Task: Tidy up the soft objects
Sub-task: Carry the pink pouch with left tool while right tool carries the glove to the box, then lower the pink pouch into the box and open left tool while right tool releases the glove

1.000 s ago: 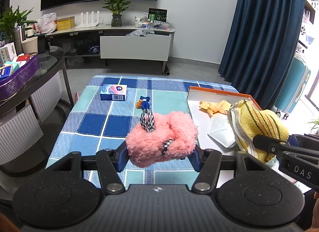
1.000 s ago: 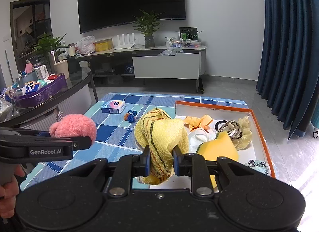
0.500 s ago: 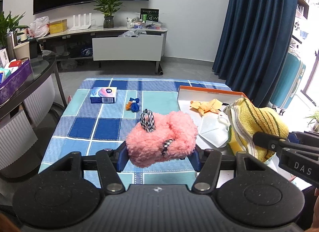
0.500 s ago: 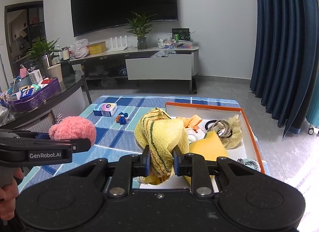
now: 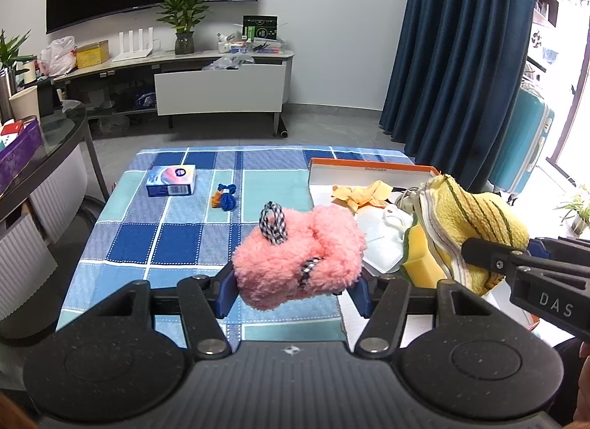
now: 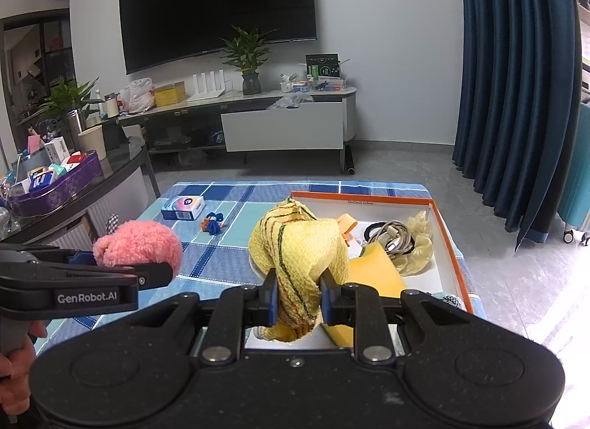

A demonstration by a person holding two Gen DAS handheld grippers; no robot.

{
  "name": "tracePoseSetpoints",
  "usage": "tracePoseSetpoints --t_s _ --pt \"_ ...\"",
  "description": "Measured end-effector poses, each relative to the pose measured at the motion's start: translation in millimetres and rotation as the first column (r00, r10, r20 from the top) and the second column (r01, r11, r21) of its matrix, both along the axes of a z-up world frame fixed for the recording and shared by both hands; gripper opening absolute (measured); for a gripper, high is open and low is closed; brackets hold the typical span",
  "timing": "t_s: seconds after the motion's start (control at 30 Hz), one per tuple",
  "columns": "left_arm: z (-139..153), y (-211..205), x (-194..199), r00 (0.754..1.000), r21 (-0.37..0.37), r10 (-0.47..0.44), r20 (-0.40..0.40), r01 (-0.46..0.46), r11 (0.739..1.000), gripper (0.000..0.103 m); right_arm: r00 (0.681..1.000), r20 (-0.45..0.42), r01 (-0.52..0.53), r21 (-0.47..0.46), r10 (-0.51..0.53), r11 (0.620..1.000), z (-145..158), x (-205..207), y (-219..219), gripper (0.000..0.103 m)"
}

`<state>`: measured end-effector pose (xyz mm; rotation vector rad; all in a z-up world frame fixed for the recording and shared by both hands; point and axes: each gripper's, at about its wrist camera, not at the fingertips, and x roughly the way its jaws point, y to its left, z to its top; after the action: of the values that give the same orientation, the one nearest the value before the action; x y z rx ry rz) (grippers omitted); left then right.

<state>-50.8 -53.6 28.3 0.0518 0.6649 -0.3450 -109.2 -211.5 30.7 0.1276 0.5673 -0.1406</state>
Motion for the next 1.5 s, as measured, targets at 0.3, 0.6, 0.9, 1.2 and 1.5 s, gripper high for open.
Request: tracePoseSetpoints --t_s 0.3,0.6,0.9,1.2,1.5 --pt "0.6 -9.5 0.8 1.000 0.000 -0.025 0.000 0.025 1.000 0.061 1.000 0.001 0.022 0.003 -0.022 1.000 -0.1 -2.5 -6.0 0.027" --pt "-1.1 -21.0 3.2 0.999 -0.002 -0.050 -0.008 0.050 0.999 0.061 0.998 0.003 0.056 0.007 -0.056 0.998 0.4 -6.2 -16.0 0.027" --pt "-1.6 -33.5 7.2 0.996 -0.010 -0.085 -0.016 0.085 0.996 0.061 0.996 0.006 0.093 0.012 -0.093 0.996 -0.4 -8.5 -30.1 0.027" --pt "-4.0 -50.6 9.0 0.992 -0.016 -0.127 -0.020 0.127 0.992 0.061 0.991 0.000 0.134 0.014 -0.134 0.991 -3.0 -11.1 -47.8 0.028" --pt "-6.9 -65.1 11.4 0.987 -0.013 -0.158 -0.025 0.157 0.987 0.061 0.988 0.000 0.157 0.019 -0.157 0.987 -3.2 -11.4 -58.7 0.028"
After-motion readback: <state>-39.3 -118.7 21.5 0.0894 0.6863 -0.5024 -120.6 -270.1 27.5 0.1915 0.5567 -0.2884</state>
